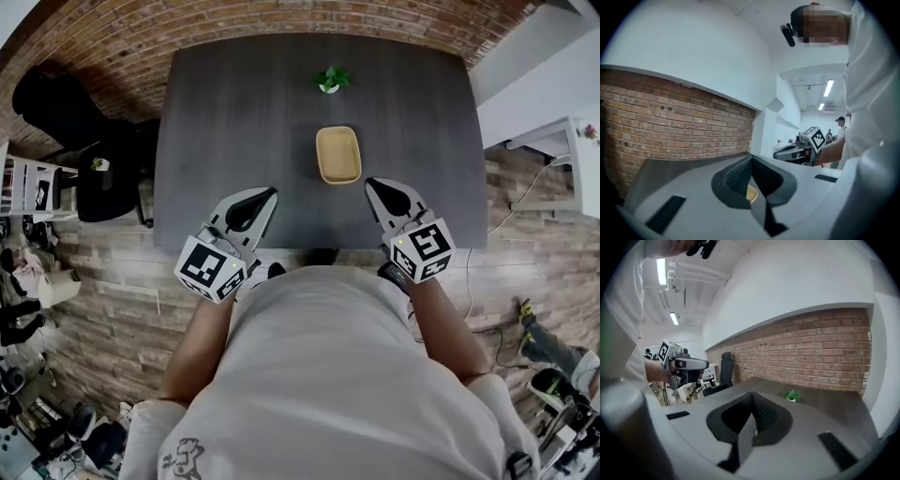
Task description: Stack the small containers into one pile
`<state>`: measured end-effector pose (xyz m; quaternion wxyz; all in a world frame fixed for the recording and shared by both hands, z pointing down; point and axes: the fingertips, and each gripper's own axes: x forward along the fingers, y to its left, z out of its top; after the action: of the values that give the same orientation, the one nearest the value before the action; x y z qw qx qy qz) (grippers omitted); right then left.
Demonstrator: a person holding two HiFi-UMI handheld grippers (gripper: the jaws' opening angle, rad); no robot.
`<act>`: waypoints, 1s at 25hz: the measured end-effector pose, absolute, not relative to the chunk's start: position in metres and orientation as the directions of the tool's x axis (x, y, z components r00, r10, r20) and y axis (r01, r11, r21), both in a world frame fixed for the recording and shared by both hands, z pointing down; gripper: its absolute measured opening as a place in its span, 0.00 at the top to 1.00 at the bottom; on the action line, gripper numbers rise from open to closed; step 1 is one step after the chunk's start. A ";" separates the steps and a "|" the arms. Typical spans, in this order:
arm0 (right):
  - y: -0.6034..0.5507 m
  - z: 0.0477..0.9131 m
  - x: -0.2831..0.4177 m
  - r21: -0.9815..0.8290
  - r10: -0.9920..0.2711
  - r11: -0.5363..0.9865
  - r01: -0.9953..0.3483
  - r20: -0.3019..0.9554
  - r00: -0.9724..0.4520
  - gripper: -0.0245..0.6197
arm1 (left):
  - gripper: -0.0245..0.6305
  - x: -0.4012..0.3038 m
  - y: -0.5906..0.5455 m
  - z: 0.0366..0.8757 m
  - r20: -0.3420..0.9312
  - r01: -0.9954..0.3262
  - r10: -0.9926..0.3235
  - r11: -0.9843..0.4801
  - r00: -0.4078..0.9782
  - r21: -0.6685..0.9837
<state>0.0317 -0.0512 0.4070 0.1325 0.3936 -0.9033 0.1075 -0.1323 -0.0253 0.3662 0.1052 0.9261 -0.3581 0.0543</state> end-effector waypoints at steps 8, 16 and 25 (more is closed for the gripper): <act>-0.004 0.374 -0.028 0.009 -0.709 0.679 -0.734 0.266 -0.653 0.95 | 0.95 -0.191 0.019 0.353 0.145 -0.659 -0.643 -0.739 0.752 0.137; 0.041 0.356 -0.084 0.050 -0.747 0.652 -0.756 0.213 -0.630 0.95 | 0.95 -0.250 0.064 0.350 0.141 -0.630 -0.615 -0.769 0.776 0.110; 0.076 0.352 -0.120 0.074 -0.761 0.640 -0.765 0.199 -0.617 0.95 | 0.95 -0.287 0.089 0.349 0.130 -0.599 -0.586 -0.794 0.800 0.104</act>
<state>-0.1203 0.0760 0.3519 0.1061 0.4244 -0.8992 0.0092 -0.2869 0.0893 0.3494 0.0701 0.9460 -0.3131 0.0455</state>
